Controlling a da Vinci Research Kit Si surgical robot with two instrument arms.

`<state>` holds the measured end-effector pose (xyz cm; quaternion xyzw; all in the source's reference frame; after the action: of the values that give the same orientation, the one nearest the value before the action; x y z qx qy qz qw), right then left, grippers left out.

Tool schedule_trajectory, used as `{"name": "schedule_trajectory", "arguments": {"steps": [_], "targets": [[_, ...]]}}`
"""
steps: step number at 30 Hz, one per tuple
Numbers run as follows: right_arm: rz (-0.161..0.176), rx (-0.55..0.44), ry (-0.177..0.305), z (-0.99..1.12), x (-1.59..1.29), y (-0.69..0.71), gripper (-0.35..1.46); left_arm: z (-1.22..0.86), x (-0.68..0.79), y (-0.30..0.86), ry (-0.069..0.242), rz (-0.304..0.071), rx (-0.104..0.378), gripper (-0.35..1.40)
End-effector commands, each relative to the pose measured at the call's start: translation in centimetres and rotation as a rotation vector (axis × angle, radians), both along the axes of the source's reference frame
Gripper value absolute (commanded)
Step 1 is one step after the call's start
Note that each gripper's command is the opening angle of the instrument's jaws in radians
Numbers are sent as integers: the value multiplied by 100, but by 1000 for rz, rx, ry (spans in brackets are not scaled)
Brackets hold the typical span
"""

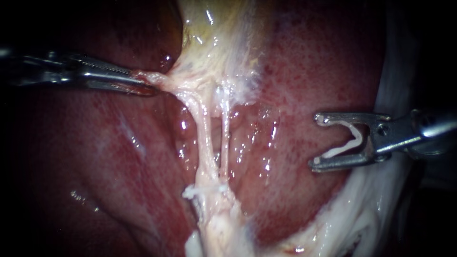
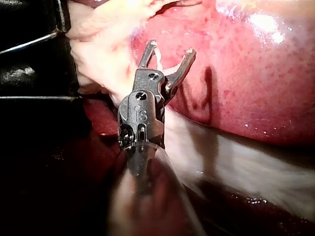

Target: Clipping second clip left tube

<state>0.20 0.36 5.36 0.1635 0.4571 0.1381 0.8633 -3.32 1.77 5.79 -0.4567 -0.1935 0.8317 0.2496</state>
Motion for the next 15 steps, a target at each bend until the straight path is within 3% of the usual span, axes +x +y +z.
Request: {"name": "schedule_trajectory", "arguments": {"steps": [1, 6, 11, 15], "targets": [[-1, 0, 0, 0, 0, 0, 50, -3, 3, 2, 3, -5, -1, -35], [-3, 1, 2, 0, 0, -1, 50, -38, 25, 19, 22, -32, -2, -35], [-12, 8, 9, 0, 3, 0, 50, -65, 44, 30, 21, -56, -12, -35], [-68, 80, 59, 1, 17, 0, 50, -65, 45, 31, 21, -61, -12, -35]]}}
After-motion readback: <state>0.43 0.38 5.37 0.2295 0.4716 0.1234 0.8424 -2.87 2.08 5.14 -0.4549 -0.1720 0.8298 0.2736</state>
